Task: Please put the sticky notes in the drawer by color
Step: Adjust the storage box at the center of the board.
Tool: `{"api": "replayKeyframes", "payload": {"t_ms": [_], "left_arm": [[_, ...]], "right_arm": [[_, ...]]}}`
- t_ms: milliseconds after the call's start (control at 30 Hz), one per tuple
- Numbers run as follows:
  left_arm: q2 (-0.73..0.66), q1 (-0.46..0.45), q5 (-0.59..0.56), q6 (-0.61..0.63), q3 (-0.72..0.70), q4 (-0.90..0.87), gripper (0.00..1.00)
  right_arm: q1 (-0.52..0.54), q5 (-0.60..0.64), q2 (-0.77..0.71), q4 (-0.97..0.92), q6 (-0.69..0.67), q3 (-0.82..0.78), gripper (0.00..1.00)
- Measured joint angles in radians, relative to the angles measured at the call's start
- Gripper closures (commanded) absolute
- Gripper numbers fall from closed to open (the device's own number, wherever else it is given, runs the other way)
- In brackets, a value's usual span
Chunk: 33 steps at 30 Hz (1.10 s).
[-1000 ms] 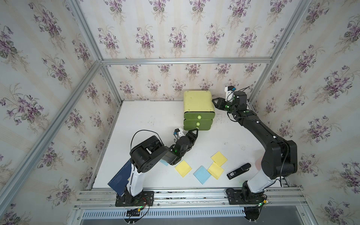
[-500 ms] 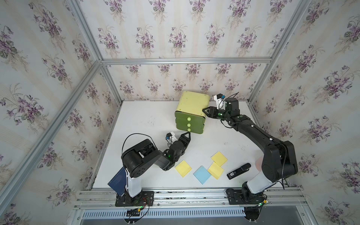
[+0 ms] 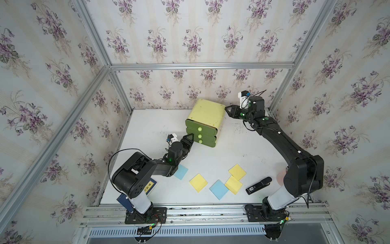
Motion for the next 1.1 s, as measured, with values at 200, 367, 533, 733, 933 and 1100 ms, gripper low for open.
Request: {"api": "replayKeyframes", "payload": {"t_ms": [200, 367, 533, 733, 933, 1100], "left_arm": [[0.083, 0.026, 0.136, 0.005, 0.032, 0.026, 0.34], [0.192, 0.027, 0.198, -0.031, 0.042, 0.123, 0.34], [0.22, 0.028, 0.224, -0.032, 0.075, 0.149, 0.33], [0.252, 0.023, 0.225, -0.047, 0.06, 0.227, 0.34], [0.255, 0.019, 0.194, -0.048, 0.05, 0.303, 0.38], [0.256, 0.013, 0.182, -0.032, 0.089, 0.315, 0.44]], "right_arm": [[-0.001, 0.037, 0.143, -0.044, -0.019, 0.143, 0.44], [-0.001, 0.037, 0.217, -0.061, -0.019, 0.202, 0.45], [0.0, 0.036, 0.253, -0.067, -0.029, 0.21, 0.45], [-0.001, 0.016, 0.252, -0.011, -0.034, 0.171, 0.45], [-0.001, 0.011, 0.253, 0.028, -0.037, 0.153, 0.45], [-0.001, 0.011, 0.251, 0.039, -0.042, 0.147, 0.45]]}}
